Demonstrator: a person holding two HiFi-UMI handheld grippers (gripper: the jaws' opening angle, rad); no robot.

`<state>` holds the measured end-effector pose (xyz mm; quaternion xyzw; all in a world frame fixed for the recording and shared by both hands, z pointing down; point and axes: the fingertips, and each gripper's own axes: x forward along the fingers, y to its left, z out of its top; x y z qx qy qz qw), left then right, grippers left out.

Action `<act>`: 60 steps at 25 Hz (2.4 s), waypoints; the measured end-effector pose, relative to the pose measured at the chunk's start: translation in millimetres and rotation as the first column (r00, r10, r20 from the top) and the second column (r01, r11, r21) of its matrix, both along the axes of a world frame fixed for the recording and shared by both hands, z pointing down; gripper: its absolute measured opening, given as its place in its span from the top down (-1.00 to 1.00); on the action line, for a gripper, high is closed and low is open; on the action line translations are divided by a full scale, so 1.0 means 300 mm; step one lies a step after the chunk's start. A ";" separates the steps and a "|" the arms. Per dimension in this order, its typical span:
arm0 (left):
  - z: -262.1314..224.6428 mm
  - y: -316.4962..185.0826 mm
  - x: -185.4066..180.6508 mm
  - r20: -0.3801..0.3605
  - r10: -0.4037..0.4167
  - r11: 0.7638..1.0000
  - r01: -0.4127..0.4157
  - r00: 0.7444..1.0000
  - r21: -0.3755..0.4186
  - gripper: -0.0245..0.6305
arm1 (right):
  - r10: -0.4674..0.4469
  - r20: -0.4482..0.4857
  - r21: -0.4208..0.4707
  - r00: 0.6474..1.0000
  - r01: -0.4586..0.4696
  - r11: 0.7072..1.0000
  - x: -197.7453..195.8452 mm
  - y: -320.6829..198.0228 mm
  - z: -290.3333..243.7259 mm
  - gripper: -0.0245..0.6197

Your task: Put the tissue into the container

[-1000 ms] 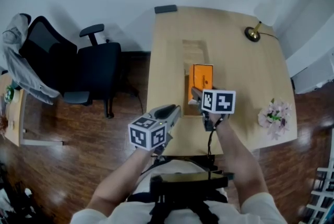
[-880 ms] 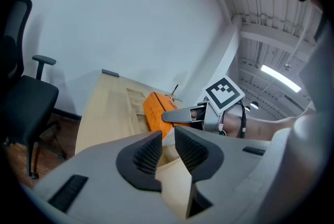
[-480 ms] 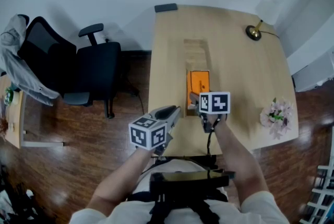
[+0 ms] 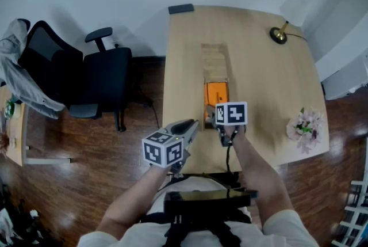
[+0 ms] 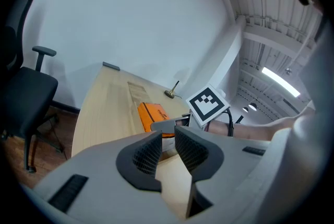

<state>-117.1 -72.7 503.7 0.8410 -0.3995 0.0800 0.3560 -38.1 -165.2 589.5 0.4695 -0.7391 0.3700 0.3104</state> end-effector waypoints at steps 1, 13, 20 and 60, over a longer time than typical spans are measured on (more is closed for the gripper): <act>-0.001 0.000 0.001 -0.001 0.000 1.000 0.000 1.000 0.000 0.70 | -0.007 -0.009 0.003 1.000 0.007 1.000 -0.001 0.000 0.003 -0.21; 0.003 0.000 0.014 -0.004 0.002 1.000 -0.002 1.000 -0.005 0.70 | -0.015 -0.044 -0.002 0.999 0.015 1.000 -0.010 0.022 0.045 -0.26; 0.000 0.003 0.021 -0.006 0.006 1.000 -0.006 1.000 -0.006 0.70 | -0.015 -0.045 0.017 0.999 0.016 1.000 -0.006 0.018 0.030 -0.35; -0.297 0.209 0.093 -0.009 -0.056 0.986 0.057 0.998 0.158 0.93 | -0.121 0.151 0.358 0.981 0.060 0.932 0.385 0.336 -0.590 0.92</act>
